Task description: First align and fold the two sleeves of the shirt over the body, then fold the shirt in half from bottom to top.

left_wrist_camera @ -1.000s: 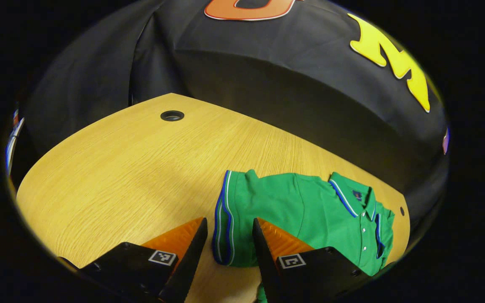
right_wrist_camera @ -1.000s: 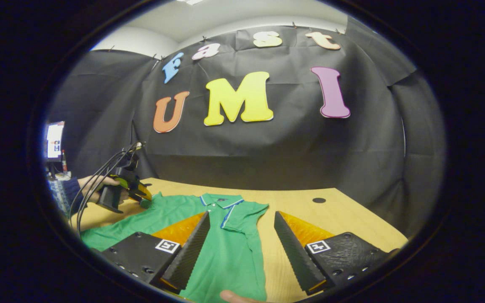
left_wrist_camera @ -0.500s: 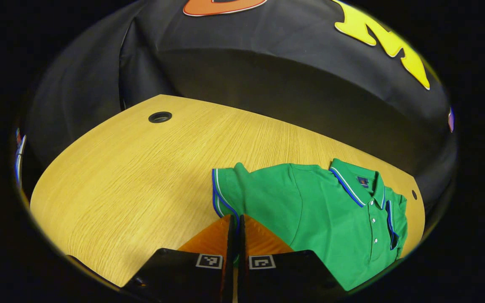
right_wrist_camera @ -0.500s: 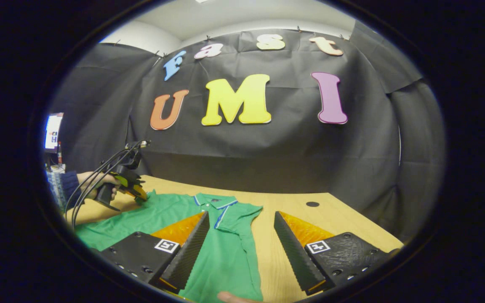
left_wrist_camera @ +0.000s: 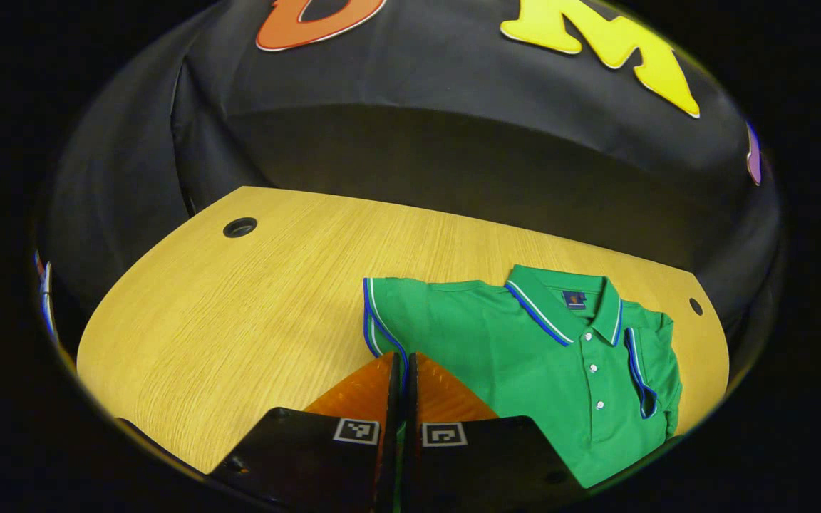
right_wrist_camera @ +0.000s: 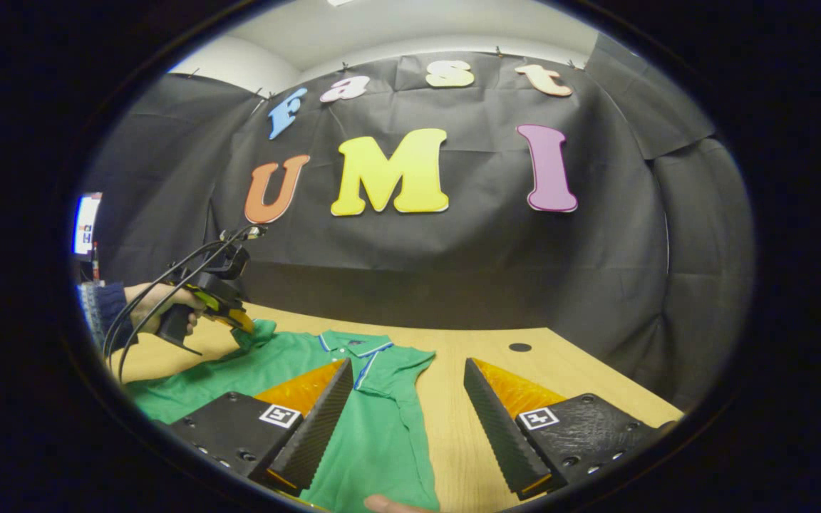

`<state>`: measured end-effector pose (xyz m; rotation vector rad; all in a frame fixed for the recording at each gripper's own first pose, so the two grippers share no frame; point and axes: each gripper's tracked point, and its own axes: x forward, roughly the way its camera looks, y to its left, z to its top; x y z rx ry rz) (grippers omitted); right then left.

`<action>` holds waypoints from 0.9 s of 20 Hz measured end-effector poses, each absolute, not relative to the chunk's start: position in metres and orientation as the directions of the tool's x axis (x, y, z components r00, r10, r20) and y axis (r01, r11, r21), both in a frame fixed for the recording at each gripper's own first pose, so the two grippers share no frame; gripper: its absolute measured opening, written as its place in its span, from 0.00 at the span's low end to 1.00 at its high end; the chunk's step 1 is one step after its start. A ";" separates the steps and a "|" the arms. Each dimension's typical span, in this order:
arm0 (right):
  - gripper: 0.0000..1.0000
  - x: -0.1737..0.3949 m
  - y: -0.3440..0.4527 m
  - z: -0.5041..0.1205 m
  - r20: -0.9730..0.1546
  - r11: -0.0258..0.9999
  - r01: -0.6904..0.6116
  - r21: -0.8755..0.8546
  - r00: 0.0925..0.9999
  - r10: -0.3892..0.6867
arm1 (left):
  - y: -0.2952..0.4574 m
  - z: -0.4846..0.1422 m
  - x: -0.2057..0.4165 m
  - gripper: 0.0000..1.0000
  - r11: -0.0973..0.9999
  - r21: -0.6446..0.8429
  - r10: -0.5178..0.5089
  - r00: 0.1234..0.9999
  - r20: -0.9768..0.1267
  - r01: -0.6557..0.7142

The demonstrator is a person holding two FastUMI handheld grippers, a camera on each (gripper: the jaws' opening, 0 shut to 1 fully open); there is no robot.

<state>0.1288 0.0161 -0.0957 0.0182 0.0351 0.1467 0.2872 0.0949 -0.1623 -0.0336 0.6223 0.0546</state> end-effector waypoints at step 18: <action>0.95 0.122 0.005 -0.089 -0.034 0.991 -0.119 0.063 0.992 0.121 | 0.003 -0.063 0.194 1.00 0.998 -0.043 -0.055 0.936 -0.347 0.043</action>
